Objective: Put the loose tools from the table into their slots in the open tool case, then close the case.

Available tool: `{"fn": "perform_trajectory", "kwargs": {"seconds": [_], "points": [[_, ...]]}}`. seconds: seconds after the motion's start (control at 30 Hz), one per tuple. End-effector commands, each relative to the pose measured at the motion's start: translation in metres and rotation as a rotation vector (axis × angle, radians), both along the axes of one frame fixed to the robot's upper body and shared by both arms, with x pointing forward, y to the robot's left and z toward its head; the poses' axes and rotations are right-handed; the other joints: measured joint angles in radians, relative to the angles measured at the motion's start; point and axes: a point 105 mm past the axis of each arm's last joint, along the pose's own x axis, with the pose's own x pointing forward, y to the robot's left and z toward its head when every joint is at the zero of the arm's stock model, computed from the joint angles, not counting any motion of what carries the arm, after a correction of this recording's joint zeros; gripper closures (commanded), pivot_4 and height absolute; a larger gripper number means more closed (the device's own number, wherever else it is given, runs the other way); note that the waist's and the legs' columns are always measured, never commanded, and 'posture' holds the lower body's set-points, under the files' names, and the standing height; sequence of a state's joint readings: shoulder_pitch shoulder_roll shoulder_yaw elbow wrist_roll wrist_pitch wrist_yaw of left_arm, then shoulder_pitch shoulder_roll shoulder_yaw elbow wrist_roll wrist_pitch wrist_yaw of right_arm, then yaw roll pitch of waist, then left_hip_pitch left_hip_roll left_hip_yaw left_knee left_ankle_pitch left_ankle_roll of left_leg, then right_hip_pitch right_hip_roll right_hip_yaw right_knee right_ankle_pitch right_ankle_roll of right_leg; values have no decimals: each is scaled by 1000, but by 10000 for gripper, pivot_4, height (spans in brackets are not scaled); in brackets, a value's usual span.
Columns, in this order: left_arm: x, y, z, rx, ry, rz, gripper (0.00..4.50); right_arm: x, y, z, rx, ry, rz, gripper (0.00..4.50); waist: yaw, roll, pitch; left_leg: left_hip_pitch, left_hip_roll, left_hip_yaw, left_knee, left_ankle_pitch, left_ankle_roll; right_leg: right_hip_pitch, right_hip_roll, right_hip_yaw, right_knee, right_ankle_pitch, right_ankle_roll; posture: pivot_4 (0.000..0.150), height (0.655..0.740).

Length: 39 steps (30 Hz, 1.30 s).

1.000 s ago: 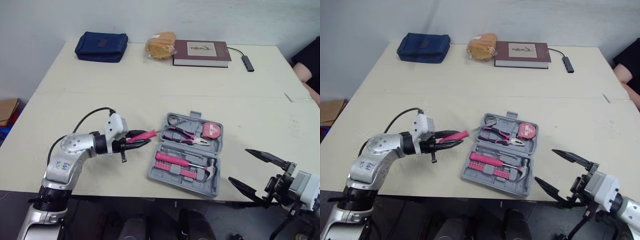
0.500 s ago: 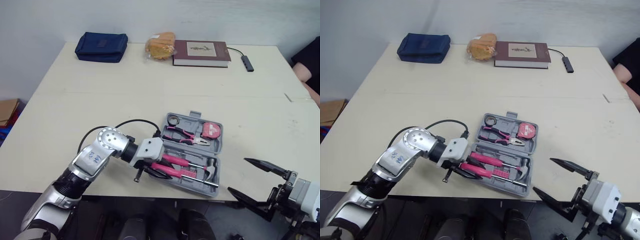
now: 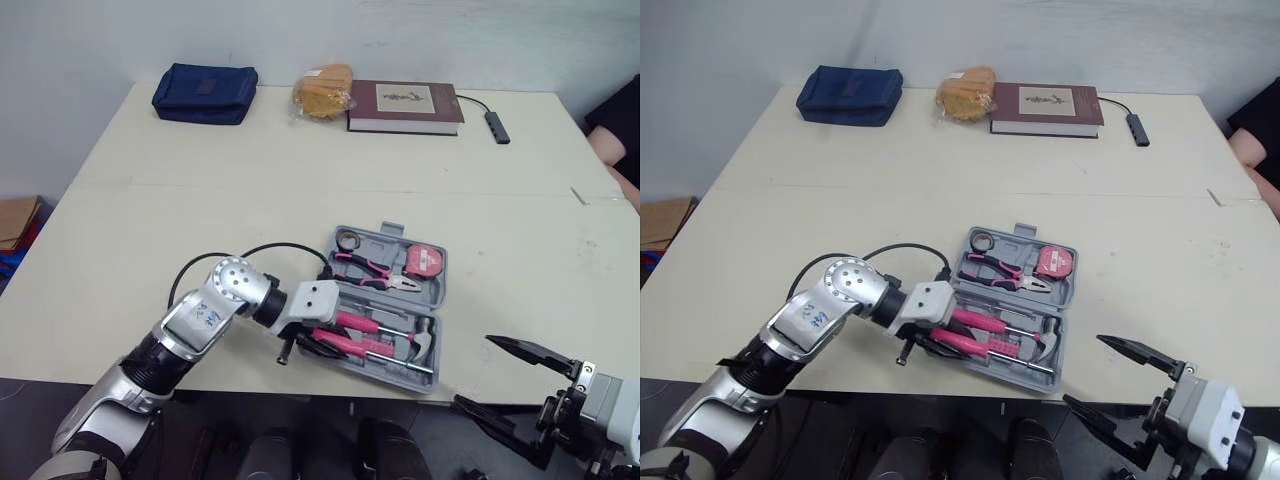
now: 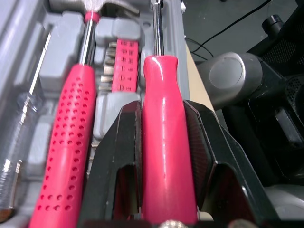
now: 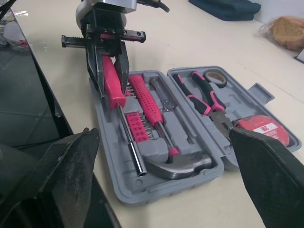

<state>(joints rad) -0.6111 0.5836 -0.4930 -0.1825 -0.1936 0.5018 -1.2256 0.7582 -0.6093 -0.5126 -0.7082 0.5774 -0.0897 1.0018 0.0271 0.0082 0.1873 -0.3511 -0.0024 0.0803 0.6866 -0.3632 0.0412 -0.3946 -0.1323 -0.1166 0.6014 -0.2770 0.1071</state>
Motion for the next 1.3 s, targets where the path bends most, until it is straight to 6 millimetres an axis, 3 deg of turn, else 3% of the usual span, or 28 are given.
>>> {"fn": "perform_trajectory", "kwargs": {"seconds": [0.03,0.23,0.47,0.7,0.8,0.87,1.0,1.03,1.2,1.3], "points": [[-2,-3,0,-2,-19,-23,38837,-5,3,7,-11,-44,17,0,0,0,0,0,0,0,0,0,0,0,0,0,0,0,0,1500,7400],[-4,-4,-5,0,-1,-24,38837,-5,0,6,-15,-44,12,0,0,0,0,0,0,0,0,0,0,0,0,0,0,0,0,1500,7400],[-6,-9,2,-77,-37,-70,5879,-4,-2,3,-13,-44,7,0,0,0,0,0,0,0,0,0,0,0,-1,0,0,0,0,1500,7400],[-12,-10,25,-259,-57,-170,5879,-4,-3,-1,-8,-42,1,0,0,0,0,0,0,-1,1,0,0,0,-1,0,0,0,0,1500,7400],[-14,-9,29,-318,-34,-201,14080,-3,-3,-4,-6,-42,-1,0,0,0,0,0,0,-1,1,0,0,0,-1,0,0,0,0,1500,7400],[-19,-8,31,-367,14,-245,24163,-3,-3,-6,-4,-41,-1,0,-1,0,0,0,0,0,2,0,0,0,-1,0,0,0,0,1500,7400],[-11,-8,12,-320,-25,-209,42746,-3,-4,-8,-5,-37,-2,0,0,0,0,0,0,-1,2,0,0,0,-1,0,1,0,0,1500,7400],[-10,-8,11,-319,-30,-203,44607,-2,-4,-9,-5,-38,-3,0,0,0,0,0,0,-1,3,0,0,0,-1,0,1,0,0,1500,7400],[-3,-11,1,-295,-34,-155,44607,-3,-5,-11,-6,-36,-11,0,0,0,0,0,0,-1,3,0,1,0,-1,0,0,0,0,1500,7400],[-13,-5,-16,-204,26,-213,44607,-5,-4,-15,2,-24,-21,0,0,0,0,0,0,-1,3,0,0,0,-1,0,0,0,0,1500,7400]]}}
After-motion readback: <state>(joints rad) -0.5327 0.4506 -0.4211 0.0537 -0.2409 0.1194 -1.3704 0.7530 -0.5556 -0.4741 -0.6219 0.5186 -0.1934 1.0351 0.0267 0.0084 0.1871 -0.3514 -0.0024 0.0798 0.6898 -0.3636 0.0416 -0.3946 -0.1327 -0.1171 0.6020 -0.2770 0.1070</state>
